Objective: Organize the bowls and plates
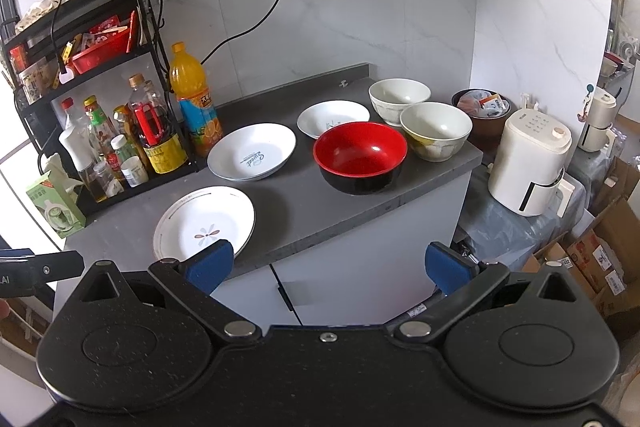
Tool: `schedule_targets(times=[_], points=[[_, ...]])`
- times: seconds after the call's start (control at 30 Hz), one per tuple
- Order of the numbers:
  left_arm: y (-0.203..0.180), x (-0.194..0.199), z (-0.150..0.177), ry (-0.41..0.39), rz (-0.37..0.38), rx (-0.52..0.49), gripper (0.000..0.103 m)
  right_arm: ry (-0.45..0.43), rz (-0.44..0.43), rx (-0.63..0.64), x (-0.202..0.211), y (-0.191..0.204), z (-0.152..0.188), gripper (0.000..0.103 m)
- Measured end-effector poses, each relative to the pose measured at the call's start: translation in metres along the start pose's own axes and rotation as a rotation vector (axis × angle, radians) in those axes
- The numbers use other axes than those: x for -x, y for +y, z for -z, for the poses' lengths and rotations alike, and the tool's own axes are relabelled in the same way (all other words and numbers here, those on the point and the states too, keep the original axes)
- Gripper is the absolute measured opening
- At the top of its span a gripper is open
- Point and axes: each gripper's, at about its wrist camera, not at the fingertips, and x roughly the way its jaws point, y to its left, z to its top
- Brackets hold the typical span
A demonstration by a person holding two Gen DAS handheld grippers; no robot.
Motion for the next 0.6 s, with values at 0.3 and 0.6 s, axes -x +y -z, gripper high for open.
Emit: schedule_targets(times=[0.3, 0.6], points=[[0.0015, 0.0038, 0.0012, -0.003, -0.001, 0.002, 0.102, -0.004, 0.012, -0.003, 0.0026, 0.004, 0.0023, 0.103], [0.0028, 0.0076, 0.002, -0.009, -0.001, 0.006, 0.102, -0.004, 0.005, 0.002, 0.0043, 0.0087, 0.0024, 0.103]])
